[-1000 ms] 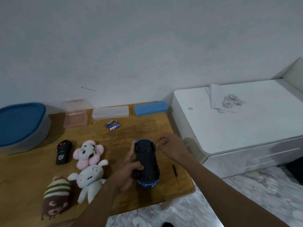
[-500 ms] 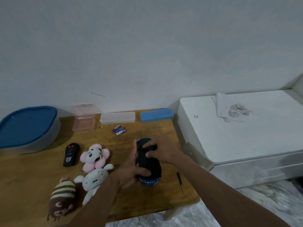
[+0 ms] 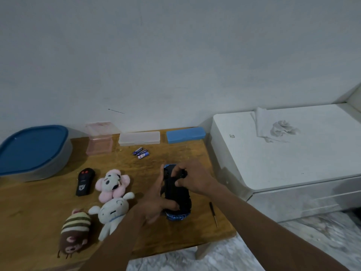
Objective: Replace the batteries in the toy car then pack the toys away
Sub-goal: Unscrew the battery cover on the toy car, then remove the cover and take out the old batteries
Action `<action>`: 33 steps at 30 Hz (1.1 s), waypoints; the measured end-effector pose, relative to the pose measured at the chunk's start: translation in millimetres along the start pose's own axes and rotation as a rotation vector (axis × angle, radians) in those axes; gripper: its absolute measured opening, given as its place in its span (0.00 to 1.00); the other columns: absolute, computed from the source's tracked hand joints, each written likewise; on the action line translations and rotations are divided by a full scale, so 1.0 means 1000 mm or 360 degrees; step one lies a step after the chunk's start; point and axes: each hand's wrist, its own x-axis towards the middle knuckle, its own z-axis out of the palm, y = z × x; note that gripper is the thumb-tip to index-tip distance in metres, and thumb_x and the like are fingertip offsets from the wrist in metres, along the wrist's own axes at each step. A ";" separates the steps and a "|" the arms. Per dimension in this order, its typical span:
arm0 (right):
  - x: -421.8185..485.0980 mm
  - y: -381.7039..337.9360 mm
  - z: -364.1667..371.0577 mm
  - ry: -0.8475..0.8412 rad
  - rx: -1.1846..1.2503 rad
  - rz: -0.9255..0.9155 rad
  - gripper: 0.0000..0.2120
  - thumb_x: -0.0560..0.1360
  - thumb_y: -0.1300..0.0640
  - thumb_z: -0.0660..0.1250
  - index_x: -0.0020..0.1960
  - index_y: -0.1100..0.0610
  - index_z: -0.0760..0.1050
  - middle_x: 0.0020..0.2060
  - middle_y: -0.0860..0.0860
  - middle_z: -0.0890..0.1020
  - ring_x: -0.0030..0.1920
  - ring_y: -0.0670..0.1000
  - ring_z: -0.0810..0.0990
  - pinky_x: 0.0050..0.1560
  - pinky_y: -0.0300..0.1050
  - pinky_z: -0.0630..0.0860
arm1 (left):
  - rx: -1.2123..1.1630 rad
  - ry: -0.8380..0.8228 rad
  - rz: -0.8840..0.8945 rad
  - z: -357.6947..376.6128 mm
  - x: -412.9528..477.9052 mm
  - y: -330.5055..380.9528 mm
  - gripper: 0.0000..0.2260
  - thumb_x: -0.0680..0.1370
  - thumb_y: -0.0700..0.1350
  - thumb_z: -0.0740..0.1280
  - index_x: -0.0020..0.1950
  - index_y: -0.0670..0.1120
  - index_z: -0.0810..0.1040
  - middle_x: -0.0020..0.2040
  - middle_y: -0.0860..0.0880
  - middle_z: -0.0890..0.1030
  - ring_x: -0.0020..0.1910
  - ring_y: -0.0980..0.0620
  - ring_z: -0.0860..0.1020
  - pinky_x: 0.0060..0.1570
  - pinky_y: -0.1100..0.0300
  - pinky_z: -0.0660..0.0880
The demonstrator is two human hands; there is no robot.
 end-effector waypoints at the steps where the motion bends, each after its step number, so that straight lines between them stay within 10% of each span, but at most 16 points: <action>1: 0.000 -0.001 0.002 0.0013 -0.0017 0.0001 0.10 0.68 0.59 0.75 0.46 0.48 0.79 0.53 0.49 0.79 0.56 0.49 0.75 0.54 0.41 0.72 | -0.0001 0.0001 -0.0001 -0.001 0.000 -0.002 0.56 0.67 0.22 0.68 0.75 0.67 0.46 0.68 0.52 0.71 0.64 0.44 0.74 0.52 0.47 0.79; 27: -0.020 0.002 -0.029 -0.0409 -0.0177 -0.0238 0.15 0.71 0.68 0.67 0.52 0.51 0.78 0.44 0.49 0.76 0.49 0.53 0.76 0.53 0.54 0.78 | -0.0108 0.0066 0.0021 0.019 -0.015 -0.022 0.54 0.68 0.19 0.65 0.74 0.68 0.49 0.70 0.48 0.71 0.64 0.44 0.75 0.51 0.51 0.78; 33: -0.020 0.012 -0.052 -0.0351 -0.0071 -0.0106 0.15 0.72 0.71 0.66 0.50 0.53 0.79 0.41 0.54 0.74 0.42 0.50 0.77 0.45 0.44 0.81 | -0.0116 0.0209 0.0026 0.008 -0.023 -0.027 0.54 0.68 0.18 0.63 0.76 0.64 0.47 0.65 0.48 0.75 0.56 0.44 0.80 0.44 0.53 0.80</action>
